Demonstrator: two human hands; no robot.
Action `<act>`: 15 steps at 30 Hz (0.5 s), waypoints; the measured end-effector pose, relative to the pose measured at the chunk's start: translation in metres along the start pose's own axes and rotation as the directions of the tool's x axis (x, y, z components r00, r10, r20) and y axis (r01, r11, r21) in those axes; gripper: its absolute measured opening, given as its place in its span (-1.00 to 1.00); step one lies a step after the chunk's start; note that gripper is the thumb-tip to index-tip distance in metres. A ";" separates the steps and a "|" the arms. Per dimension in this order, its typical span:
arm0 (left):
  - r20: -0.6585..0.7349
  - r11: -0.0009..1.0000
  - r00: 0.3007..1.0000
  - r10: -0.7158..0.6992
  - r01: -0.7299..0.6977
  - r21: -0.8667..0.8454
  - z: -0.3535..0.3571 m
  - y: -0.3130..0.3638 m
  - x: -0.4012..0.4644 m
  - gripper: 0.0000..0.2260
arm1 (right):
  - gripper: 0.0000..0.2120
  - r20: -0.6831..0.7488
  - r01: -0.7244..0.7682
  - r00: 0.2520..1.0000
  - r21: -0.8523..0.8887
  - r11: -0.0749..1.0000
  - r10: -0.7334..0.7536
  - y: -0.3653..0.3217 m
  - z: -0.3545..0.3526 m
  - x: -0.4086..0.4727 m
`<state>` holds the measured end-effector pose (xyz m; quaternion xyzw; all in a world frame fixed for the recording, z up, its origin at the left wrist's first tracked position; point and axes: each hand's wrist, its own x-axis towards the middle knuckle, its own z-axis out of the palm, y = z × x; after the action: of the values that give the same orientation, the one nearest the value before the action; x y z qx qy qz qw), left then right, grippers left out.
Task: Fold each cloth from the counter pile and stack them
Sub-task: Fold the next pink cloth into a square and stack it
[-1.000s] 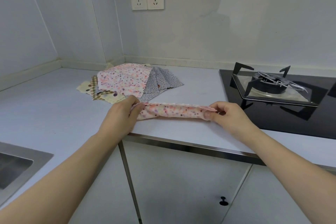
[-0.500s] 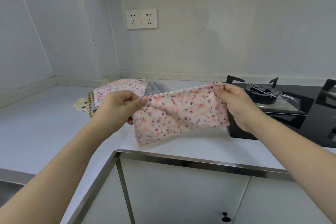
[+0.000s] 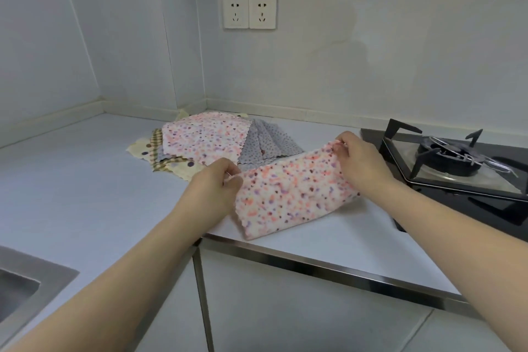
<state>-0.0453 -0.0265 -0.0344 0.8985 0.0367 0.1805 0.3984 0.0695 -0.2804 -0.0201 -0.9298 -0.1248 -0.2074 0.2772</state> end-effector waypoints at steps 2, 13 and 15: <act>-0.048 1.000 0.999 0.001 0.000 0.026 0.008 -0.011 0.000 -0.86 | -0.78 0.052 0.003 0.999 -0.161 0.987 0.005 -0.001 0.010 0.010; 0.045 0.907 0.979 0.200 -0.202 0.369 0.027 -0.028 -0.006 -0.55 | -0.47 0.450 0.088 0.893 -0.222 0.971 0.022 -0.008 0.054 -0.025; 0.182 0.873 0.962 0.204 -0.263 0.411 0.027 -0.026 -0.007 -0.49 | -0.38 0.544 0.092 0.837 -0.252 0.963 0.062 -0.006 0.051 -0.019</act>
<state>-0.0404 -0.0289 -0.0718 0.9720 -0.0599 0.1544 0.1667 0.0668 -0.2484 -0.0650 -0.9779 -0.1769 0.0495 0.0999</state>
